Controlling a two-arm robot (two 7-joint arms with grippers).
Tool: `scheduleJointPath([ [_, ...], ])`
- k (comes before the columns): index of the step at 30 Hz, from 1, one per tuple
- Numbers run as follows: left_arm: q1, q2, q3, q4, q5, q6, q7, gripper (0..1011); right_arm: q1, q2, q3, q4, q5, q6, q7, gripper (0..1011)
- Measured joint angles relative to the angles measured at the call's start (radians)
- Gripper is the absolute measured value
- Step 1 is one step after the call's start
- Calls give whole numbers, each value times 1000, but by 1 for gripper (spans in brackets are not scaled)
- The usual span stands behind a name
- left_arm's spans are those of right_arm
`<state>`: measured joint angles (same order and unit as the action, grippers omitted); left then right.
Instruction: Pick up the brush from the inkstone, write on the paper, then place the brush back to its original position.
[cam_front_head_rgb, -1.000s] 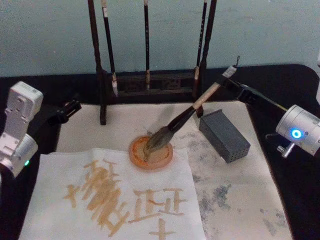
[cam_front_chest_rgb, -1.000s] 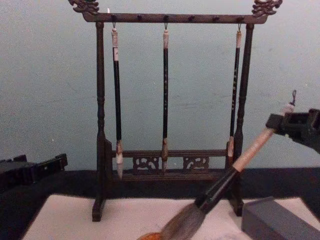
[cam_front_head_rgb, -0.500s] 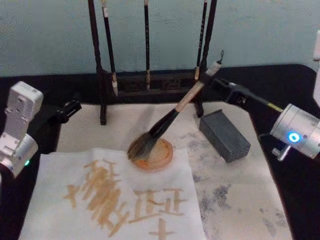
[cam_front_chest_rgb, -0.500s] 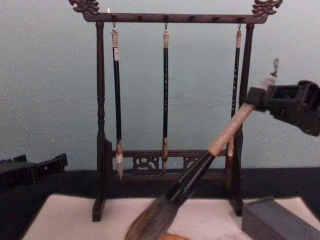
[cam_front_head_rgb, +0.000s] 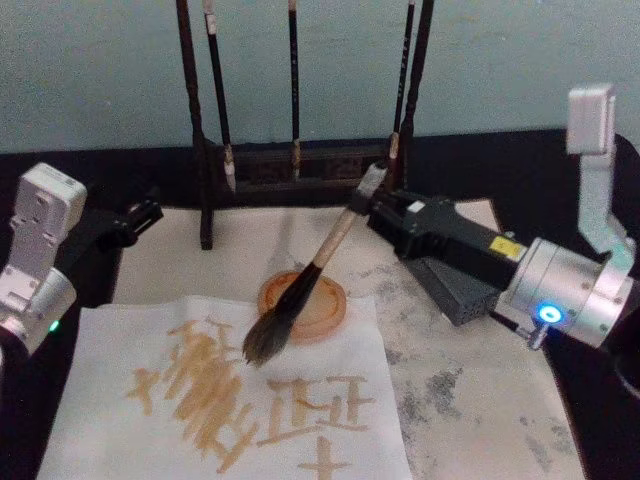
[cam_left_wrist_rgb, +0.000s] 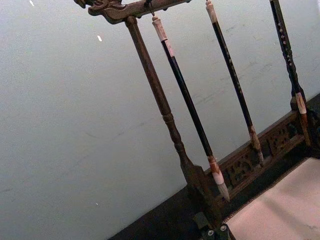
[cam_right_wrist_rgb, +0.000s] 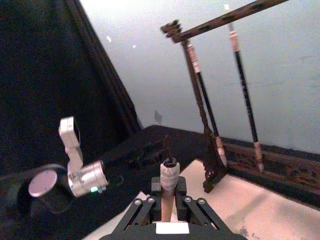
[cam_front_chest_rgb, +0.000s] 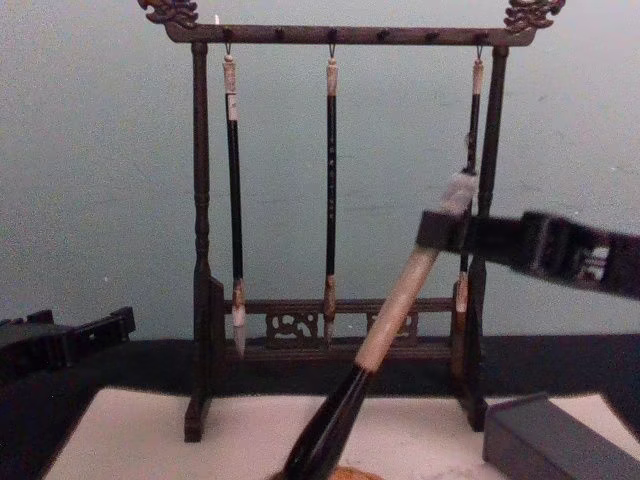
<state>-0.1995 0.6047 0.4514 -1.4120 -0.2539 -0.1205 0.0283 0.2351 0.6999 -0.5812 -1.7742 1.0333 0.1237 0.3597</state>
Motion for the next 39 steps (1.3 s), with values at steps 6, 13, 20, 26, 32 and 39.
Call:
scheduleJointPath([
  [6,0,0,0,0,0,0,0,1000,-8,-15,-29,-7,-77,-11,-2,161],
  [13,0,0,0,0,0,0,0,1002,-25,-36,-34,-1,-91,6,3,161],
  [20,0,0,0,0,0,0,0,1002,-55,-37,-6,14,-75,10,11,161],
  [26,0,0,0,0,0,0,0,1002,-80,-29,25,27,-63,10,17,161],
  [32,0,0,0,0,0,0,0,1002,-101,-20,59,43,-56,8,21,161],
  [39,0,0,0,0,0,0,0,1002,-129,-7,96,40,-48,9,28,161],
])
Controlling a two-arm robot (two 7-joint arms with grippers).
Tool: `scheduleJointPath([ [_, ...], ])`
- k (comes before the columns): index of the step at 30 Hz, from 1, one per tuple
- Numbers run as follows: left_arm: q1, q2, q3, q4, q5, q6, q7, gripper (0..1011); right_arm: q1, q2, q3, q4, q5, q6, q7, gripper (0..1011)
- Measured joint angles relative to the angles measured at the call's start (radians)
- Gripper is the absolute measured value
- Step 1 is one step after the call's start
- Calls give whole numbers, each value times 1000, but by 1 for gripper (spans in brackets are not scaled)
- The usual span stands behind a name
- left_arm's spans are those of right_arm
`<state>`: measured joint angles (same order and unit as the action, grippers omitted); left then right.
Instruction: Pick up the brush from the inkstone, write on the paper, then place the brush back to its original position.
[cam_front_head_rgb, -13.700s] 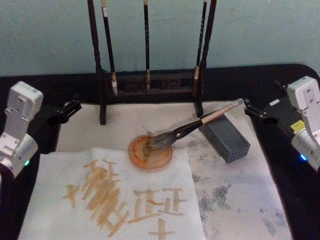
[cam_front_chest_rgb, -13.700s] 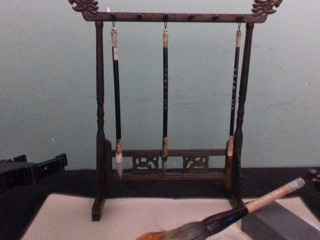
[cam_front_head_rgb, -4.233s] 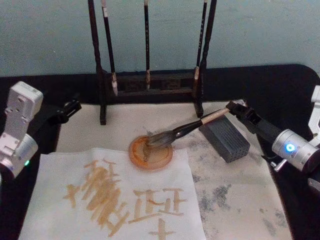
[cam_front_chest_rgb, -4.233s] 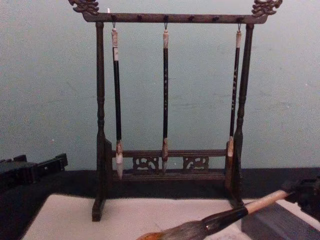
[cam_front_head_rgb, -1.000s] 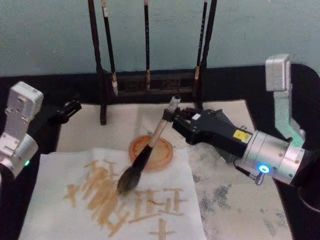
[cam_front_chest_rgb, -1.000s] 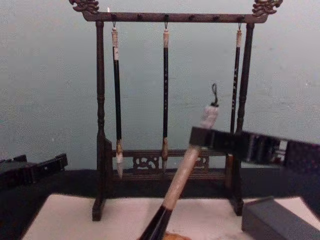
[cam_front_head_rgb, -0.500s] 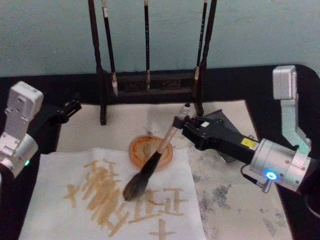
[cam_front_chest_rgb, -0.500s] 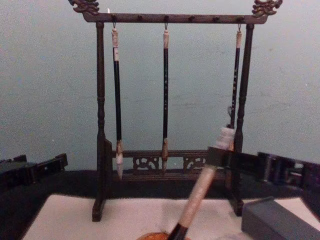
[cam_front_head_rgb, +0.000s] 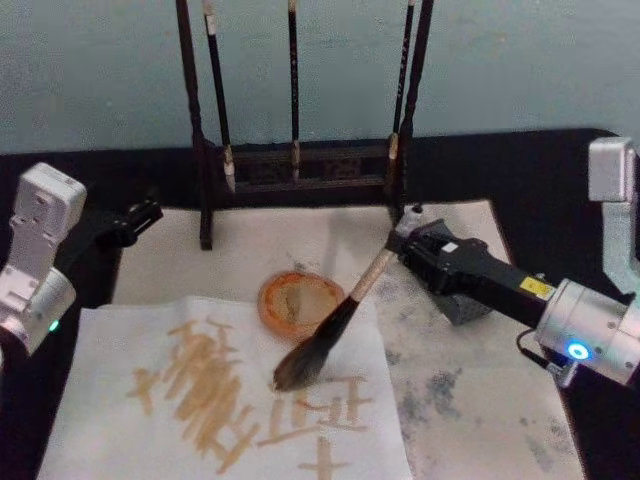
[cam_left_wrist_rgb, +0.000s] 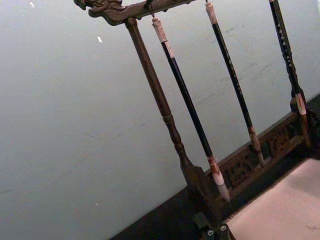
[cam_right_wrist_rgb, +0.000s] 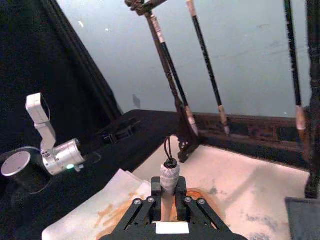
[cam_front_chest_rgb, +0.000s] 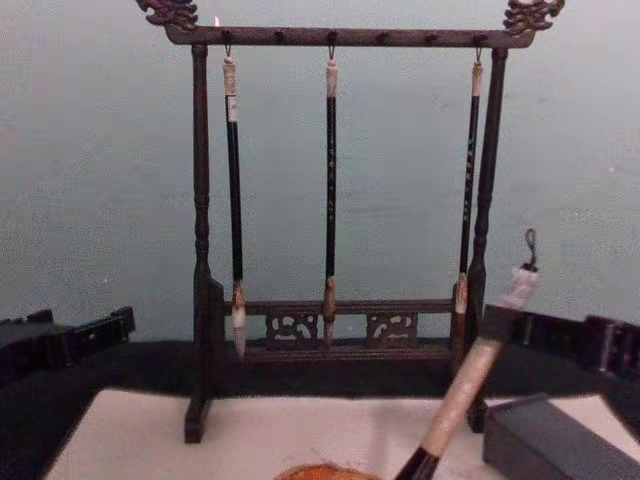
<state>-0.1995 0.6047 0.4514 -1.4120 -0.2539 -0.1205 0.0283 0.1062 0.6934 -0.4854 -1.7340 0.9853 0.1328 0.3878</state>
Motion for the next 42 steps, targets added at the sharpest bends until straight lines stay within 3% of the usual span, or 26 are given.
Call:
scheduleJointPath([
  [11,0,0,0,0,0,0,0,1002,-36,8,69,-9,34,-12,3,161],
  [19,0,0,0,0,0,0,0,1002,-34,-6,92,-43,67,-24,20,161],
  [23,0,0,0,0,0,0,0,1002,-24,-17,81,-57,72,-26,29,161],
  [33,0,0,0,0,0,0,0,1002,20,-60,-4,-36,46,-4,39,161],
  [42,0,0,0,0,0,0,0,1002,25,-69,-26,10,37,4,39,163],
])
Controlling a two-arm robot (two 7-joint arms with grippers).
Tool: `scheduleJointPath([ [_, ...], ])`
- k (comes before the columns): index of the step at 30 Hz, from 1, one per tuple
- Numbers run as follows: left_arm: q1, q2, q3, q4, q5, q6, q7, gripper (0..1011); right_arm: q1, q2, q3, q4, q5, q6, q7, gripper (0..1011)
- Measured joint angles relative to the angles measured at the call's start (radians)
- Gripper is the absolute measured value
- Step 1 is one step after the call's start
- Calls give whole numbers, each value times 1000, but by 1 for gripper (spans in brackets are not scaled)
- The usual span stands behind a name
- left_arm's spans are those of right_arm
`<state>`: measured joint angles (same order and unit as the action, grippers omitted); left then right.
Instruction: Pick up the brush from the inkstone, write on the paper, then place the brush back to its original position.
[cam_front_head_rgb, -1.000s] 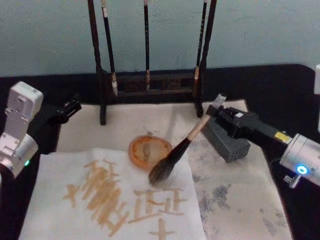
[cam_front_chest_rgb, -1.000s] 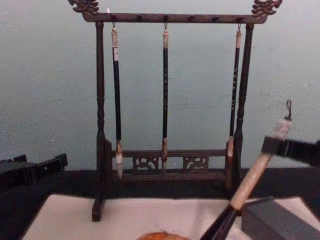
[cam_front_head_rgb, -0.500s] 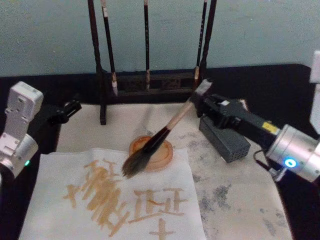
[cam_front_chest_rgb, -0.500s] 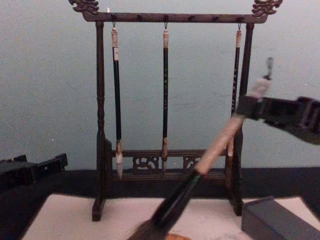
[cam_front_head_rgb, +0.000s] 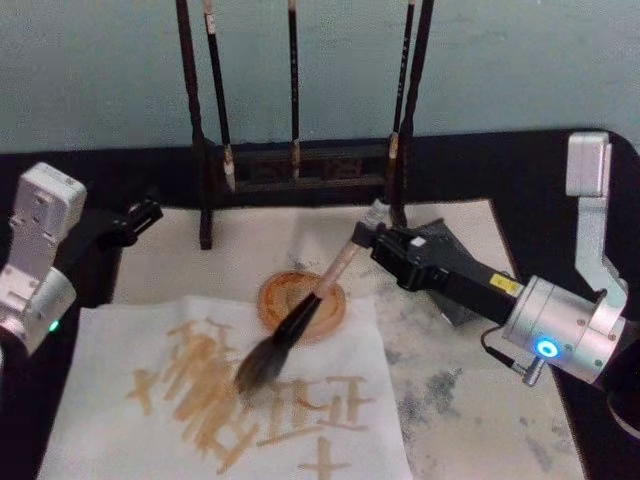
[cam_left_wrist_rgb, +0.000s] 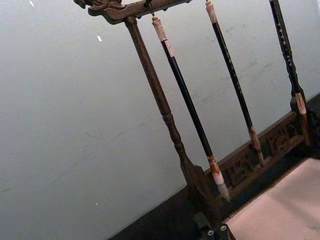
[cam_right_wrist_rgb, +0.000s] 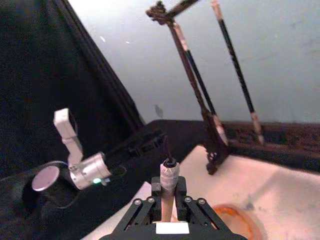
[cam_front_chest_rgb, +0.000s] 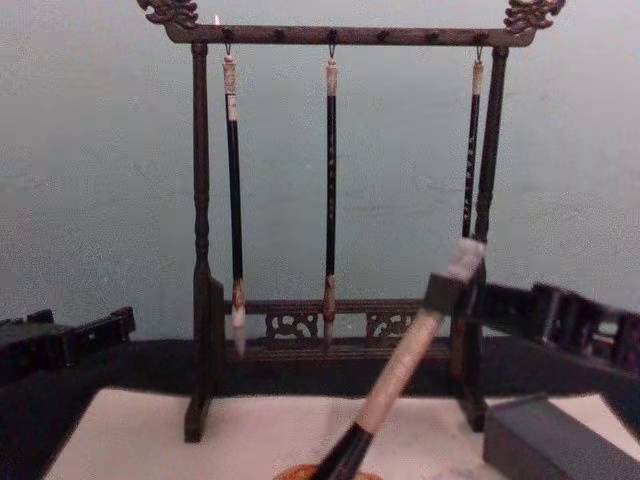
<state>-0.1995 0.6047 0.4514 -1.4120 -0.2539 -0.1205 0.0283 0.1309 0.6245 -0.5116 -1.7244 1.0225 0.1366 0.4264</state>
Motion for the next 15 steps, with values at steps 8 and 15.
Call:
scheduleJointPath([
  [8,0,0,0,0,0,0,0,1002,-19,12,15,29,3,-5,-4,161],
  [15,0,0,0,0,0,0,0,1000,-41,33,54,31,23,-18,-10,161],
])
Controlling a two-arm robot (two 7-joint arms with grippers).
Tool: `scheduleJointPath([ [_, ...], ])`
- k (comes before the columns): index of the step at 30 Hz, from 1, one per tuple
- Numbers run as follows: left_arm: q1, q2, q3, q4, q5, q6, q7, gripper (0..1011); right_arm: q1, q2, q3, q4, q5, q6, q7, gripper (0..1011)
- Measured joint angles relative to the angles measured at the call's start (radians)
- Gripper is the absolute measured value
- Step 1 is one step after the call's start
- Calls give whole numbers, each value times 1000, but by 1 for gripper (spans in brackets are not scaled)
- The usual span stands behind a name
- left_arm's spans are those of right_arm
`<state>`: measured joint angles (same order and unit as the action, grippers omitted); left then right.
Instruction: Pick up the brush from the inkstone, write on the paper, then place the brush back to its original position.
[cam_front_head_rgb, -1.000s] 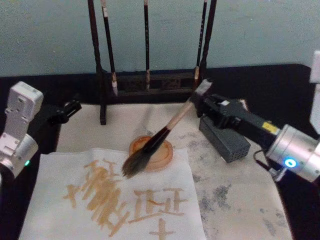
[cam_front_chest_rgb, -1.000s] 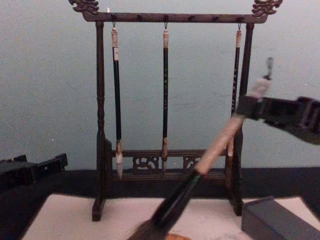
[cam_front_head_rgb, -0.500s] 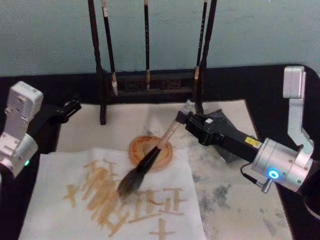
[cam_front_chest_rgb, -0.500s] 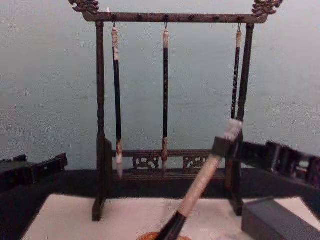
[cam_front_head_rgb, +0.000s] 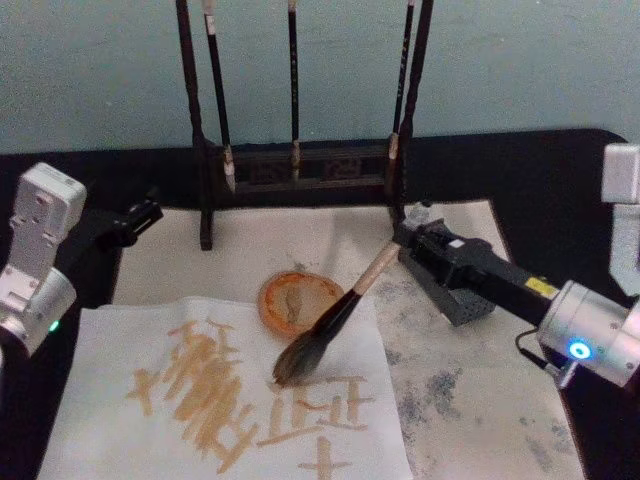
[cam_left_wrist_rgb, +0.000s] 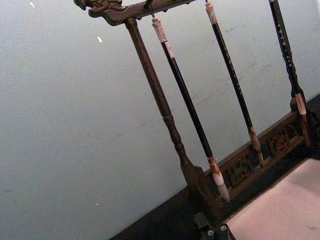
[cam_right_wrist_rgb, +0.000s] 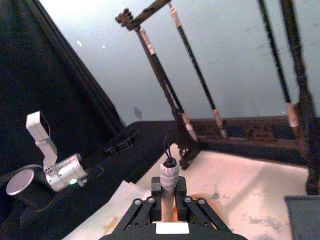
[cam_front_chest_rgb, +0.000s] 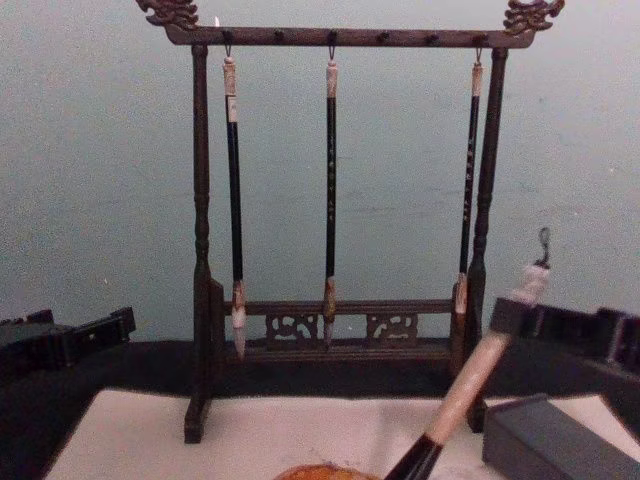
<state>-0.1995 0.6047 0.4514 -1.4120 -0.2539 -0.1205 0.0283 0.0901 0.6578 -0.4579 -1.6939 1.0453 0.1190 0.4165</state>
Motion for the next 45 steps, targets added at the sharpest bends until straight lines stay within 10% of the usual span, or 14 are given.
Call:
scheduleJointPath([
  [20,0,0,0,0,0,0,0,1002,-44,47,86,-79,96,-23,20,161],
  [45,0,0,0,0,0,0,0,1002,-9,24,-40,-38,53,12,22,161],
])
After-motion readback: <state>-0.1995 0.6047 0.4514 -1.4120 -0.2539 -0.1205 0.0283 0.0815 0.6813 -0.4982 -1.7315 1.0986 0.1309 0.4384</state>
